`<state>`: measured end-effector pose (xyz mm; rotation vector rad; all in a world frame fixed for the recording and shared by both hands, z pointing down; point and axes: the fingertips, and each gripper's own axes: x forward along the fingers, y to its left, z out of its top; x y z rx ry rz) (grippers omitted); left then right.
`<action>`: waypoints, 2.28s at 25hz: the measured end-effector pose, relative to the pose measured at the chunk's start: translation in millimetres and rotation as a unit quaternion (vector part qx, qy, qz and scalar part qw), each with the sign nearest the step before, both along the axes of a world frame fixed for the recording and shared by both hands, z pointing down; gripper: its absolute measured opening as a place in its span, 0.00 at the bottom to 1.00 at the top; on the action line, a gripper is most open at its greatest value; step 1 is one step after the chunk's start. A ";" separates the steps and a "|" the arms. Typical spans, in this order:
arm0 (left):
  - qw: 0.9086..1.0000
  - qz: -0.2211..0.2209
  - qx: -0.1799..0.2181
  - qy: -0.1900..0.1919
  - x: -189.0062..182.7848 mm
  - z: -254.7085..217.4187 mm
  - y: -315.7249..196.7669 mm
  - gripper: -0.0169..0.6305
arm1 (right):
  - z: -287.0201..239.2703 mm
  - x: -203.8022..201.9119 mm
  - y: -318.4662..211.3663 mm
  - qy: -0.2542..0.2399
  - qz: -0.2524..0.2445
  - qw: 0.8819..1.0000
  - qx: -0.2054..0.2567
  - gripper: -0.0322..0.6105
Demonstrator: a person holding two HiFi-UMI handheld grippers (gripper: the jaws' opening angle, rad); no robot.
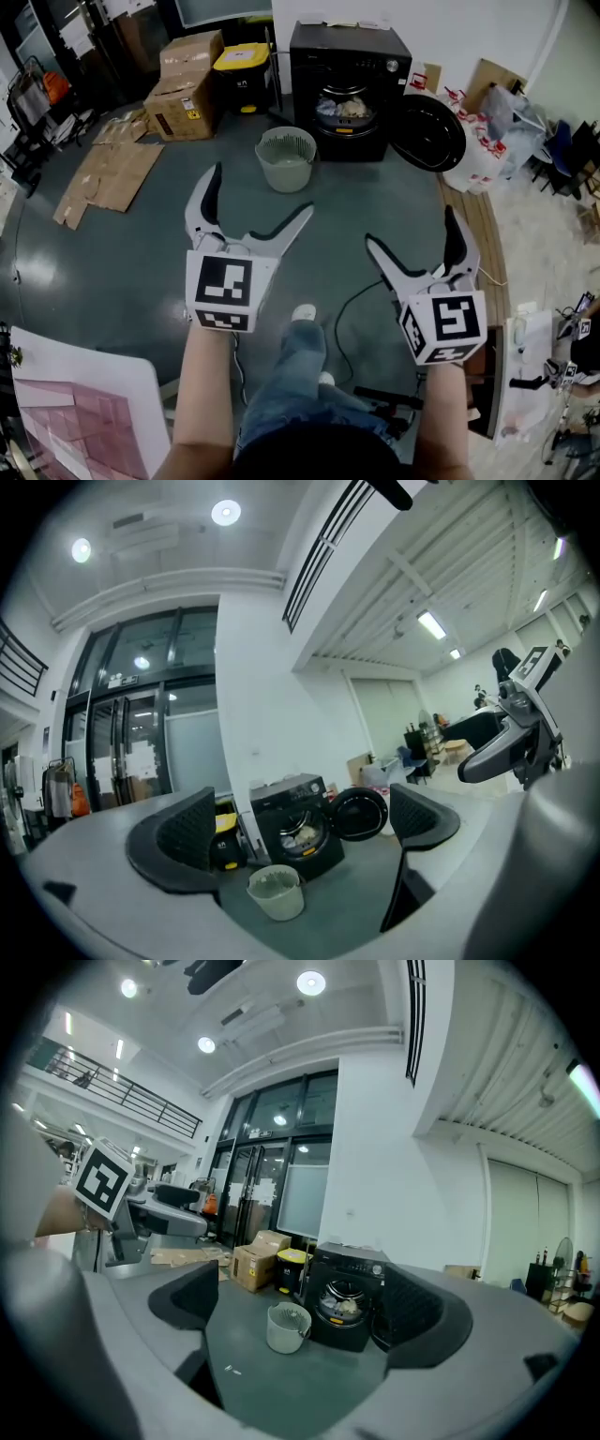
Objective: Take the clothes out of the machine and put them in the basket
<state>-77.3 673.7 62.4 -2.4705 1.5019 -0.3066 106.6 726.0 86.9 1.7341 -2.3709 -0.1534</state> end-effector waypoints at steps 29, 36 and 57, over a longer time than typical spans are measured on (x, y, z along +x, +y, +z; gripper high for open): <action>0.996 -0.003 -0.073 0.048 -55.4 47.5 -326.4 0.90 | 28.4 -16.8 -299.0 0.036 0.091 0.994 -0.057 0.90; 0.997 0.000 -0.064 0.049 -51.0 39.3 -345.8 0.90 | 14.8 -21.3 -323.9 0.026 0.079 0.996 -0.043 0.90; 0.996 -0.004 -0.083 0.015 34.0 60.4 -432.1 0.90 | 57.1 64.4 -414.7 0.020 0.070 0.994 -0.082 0.90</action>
